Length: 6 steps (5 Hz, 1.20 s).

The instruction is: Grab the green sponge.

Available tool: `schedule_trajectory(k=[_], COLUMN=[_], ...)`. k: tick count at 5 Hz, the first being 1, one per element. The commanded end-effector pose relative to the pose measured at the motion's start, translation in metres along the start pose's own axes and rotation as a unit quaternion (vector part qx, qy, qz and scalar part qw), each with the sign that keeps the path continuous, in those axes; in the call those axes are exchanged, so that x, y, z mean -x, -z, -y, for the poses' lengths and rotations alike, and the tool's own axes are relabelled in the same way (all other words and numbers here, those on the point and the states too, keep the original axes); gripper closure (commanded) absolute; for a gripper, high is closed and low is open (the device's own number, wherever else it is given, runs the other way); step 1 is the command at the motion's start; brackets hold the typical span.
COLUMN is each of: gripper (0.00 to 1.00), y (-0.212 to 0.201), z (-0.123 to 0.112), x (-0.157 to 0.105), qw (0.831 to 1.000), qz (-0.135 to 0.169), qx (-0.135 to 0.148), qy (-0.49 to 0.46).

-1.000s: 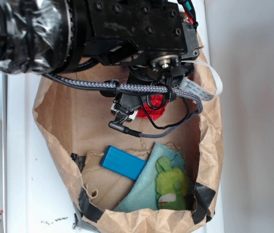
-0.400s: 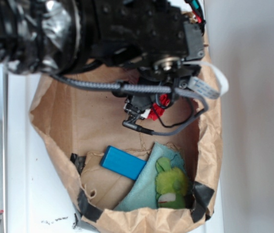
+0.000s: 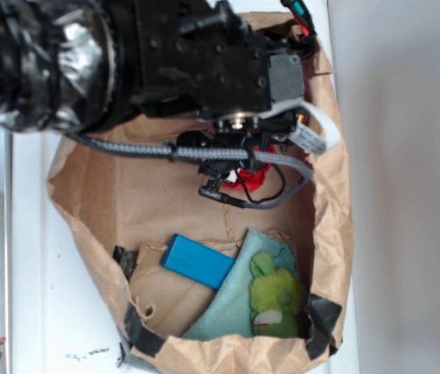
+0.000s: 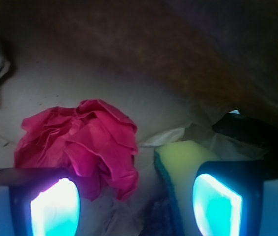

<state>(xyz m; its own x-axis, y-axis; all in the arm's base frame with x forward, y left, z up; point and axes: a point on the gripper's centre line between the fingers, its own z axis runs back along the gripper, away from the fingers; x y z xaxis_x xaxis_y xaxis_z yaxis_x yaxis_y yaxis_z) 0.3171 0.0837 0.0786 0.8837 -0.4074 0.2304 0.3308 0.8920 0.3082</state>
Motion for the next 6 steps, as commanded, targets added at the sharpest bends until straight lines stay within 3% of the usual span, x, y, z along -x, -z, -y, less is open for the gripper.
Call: schedule_trajectory(k=[1,6], gripper=[0.0,0.0], y=[-0.006,-0.016], z=[-0.001,-0.002], x=[-0.004,-0.003], qw=[0.999,0.998], qz=[0.033,0.047], qx=[-0.026,-0.029], qy=[-0.008,-0.022])
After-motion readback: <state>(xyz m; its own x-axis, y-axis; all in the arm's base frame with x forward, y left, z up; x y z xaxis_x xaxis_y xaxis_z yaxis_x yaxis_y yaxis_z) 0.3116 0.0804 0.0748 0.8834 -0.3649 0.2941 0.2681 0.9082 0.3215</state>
